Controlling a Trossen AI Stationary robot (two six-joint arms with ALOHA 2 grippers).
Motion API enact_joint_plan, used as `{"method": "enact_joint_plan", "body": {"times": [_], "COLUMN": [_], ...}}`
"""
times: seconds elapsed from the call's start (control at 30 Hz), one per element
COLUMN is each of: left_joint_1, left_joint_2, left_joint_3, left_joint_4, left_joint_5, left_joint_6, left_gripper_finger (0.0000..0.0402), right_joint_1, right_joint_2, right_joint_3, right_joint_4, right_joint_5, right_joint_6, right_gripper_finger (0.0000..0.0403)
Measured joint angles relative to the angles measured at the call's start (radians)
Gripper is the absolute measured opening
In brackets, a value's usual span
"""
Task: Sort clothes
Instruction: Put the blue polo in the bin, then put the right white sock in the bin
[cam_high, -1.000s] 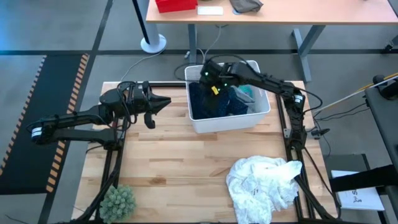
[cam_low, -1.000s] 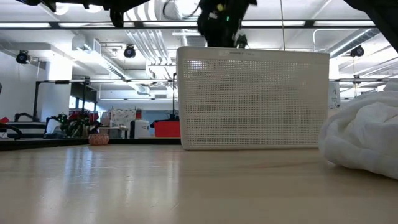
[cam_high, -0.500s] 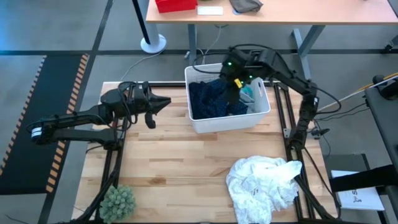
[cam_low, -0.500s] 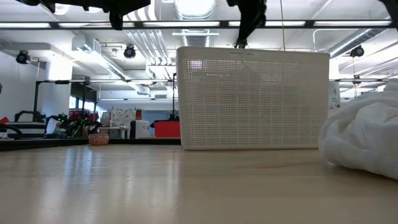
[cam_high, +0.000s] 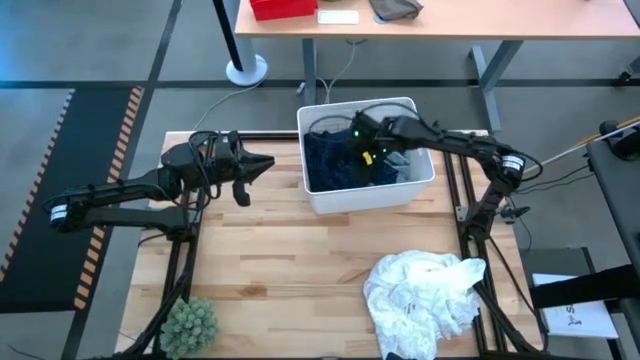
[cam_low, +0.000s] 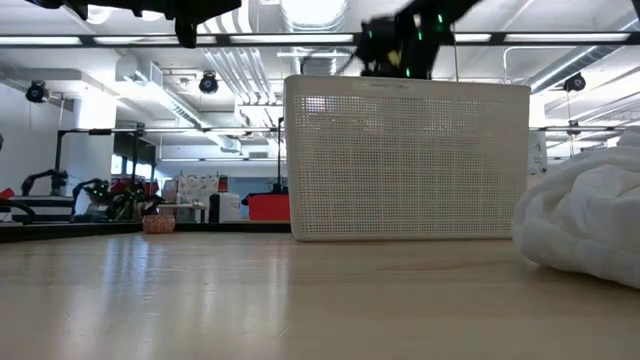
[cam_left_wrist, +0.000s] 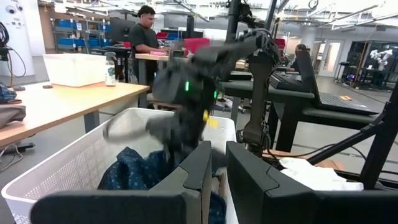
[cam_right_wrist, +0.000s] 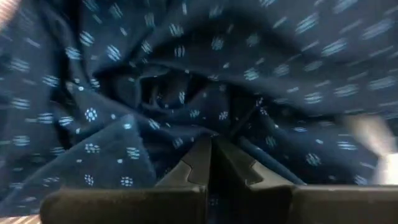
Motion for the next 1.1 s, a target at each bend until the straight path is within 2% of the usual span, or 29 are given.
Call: {"method": "enact_joint_plan", "body": {"times": [0.2, 0.33, 0.57, 0.97, 1.1], "left_joint_1": [0.0, 0.0, 0.0, 0.0, -0.003], "left_joint_2": [0.001, 0.002, 0.002, 0.004, 0.004], "left_joint_3": [0.0, 0.0, 0.0, 0.0, 0.0], "left_joint_4": [0.0, 0.001, 0.004, 0.009, 0.02], "left_joint_5": [0.0, 0.0, 0.0, -0.001, -0.018], "left_joint_6": [0.002, 0.002, 0.002, 0.006, 0.02], "left_gripper_finger": [0.0036, 0.0036, 0.0036, 0.0036, 0.0036], "right_joint_1": [-0.01, -0.01, -0.01, -0.001, 0.036], "right_joint_2": [-0.002, -0.004, -0.064, -0.289, -0.378], "right_joint_3": [-0.262, -0.327, -0.277, -0.152, -0.157], "right_joint_4": [0.298, 0.367, 0.333, 0.358, 0.356], "right_joint_5": [-0.057, -0.09, -0.083, -0.077, -0.008], "right_joint_6": [0.059, 0.083, 0.077, 0.054, 0.013], "right_gripper_finger": [0.0, 0.0, 0.0, 0.0, 0.0]}}
